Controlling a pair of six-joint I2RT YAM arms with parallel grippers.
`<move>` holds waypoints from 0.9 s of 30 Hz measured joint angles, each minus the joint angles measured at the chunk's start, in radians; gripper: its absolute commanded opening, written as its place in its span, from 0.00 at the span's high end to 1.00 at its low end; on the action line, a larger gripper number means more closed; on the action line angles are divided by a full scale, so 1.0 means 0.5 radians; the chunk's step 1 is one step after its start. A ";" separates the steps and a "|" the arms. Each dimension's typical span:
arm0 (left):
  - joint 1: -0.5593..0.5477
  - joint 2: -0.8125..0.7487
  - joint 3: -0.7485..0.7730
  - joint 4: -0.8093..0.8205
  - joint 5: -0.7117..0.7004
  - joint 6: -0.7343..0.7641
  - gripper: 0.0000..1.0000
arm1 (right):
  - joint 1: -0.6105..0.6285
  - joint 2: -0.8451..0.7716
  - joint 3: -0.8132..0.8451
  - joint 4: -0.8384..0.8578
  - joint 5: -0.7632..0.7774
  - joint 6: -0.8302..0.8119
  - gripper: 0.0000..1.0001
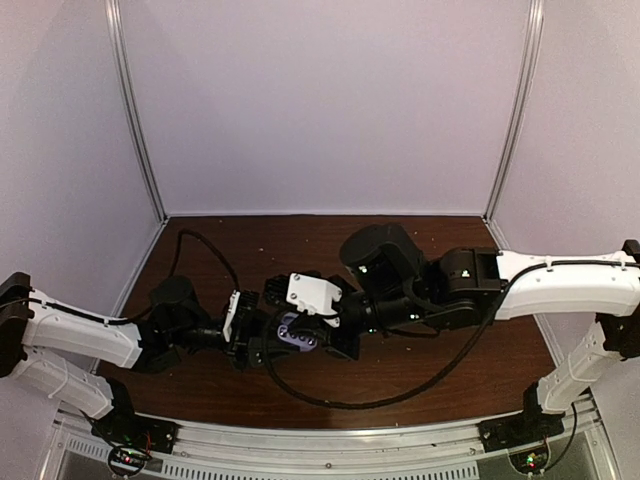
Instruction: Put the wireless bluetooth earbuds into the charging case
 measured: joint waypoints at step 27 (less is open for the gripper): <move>0.000 -0.045 -0.019 0.031 0.000 0.008 1.00 | -0.155 -0.301 -0.163 0.195 -0.185 0.076 0.40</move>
